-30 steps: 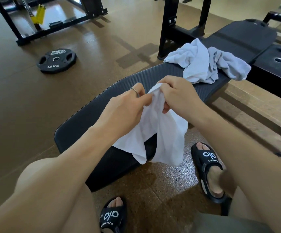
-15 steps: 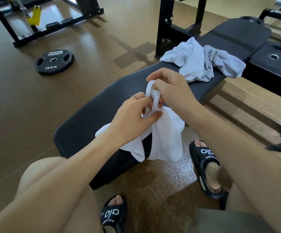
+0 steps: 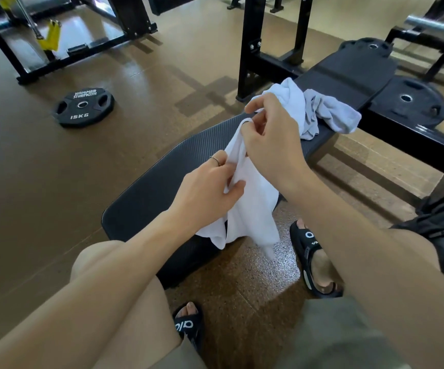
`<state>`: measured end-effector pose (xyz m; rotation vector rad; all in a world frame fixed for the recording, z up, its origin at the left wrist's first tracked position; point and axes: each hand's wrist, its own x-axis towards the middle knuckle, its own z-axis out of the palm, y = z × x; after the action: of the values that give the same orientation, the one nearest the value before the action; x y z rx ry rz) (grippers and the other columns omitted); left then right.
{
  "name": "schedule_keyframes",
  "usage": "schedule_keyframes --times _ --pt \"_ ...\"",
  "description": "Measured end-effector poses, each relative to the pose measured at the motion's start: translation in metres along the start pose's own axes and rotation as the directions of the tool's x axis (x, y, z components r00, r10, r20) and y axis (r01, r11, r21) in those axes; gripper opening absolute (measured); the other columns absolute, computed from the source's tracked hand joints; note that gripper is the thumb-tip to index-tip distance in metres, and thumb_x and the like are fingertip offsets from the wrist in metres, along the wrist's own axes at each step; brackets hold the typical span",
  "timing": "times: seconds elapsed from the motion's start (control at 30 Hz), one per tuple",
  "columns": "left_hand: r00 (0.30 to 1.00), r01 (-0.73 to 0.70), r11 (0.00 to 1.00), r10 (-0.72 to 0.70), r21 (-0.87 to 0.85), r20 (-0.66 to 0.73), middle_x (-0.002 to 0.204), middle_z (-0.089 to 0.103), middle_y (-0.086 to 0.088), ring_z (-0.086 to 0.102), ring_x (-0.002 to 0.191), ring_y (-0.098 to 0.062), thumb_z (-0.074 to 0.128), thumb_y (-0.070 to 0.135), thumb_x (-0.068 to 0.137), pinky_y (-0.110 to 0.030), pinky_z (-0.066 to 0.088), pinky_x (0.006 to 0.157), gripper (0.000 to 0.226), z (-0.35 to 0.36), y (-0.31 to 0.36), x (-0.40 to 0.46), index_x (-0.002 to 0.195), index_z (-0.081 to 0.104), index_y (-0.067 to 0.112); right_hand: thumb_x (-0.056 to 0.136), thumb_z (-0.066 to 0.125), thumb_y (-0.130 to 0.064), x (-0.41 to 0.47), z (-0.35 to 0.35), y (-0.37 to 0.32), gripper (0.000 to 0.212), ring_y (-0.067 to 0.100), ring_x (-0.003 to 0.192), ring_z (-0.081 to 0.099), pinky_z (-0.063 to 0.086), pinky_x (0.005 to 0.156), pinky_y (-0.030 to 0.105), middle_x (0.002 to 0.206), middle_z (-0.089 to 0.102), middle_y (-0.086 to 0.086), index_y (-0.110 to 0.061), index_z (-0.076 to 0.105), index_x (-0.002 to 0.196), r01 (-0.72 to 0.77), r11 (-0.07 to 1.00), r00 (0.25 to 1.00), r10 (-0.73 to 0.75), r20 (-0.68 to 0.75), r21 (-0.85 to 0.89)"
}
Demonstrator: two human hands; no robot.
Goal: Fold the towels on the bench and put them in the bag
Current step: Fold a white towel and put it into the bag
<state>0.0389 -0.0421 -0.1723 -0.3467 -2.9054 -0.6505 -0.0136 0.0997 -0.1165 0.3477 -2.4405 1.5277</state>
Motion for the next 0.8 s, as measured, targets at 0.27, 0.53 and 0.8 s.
schedule_keyframes --times 0.27,0.53,0.8 --pt "0.994 -0.031 0.974 0.005 0.225 0.113 0.090 0.053 0.006 0.058 0.071 -0.016 0.048 0.037 0.101 -0.037 0.057 0.066 0.031 -0.018 -0.011 0.000 0.088 0.066 0.015 0.093 0.045 -0.006 0.035 -0.028 -0.010 0.022 0.011 0.075 0.058 0.056 0.069 0.036 0.075 0.054 -0.007 -0.017 0.056 0.108 -0.020 0.999 0.984 0.012 -0.177 -0.042" --pt "0.989 -0.146 0.934 0.139 0.327 0.046 0.095 0.047 -0.004 0.045 0.064 -0.019 0.041 0.029 0.105 -0.032 0.041 0.051 0.029 -0.052 -0.024 0.005 0.099 0.058 0.007 0.097 0.045 -0.003 0.068 -0.055 0.010 0.018 0.019 0.091 0.065 0.062 0.062 0.028 0.087 0.055 -0.007 -0.018 0.053 0.105 -0.225 0.973 0.937 0.228 -0.265 0.043" --pt "0.992 -0.125 0.974 0.127 0.190 0.004 0.104 0.057 -0.022 0.058 0.084 -0.040 0.024 0.041 0.099 -0.041 0.040 0.067 0.050 -0.082 -0.019 0.022 0.101 0.057 0.003 0.093 0.045 0.002 0.084 -0.070 0.025 0.020 0.022 0.097 0.064 0.063 0.063 0.030 0.092 0.050 -0.007 -0.015 0.052 0.102 -0.369 0.922 0.871 0.386 -0.304 0.115"
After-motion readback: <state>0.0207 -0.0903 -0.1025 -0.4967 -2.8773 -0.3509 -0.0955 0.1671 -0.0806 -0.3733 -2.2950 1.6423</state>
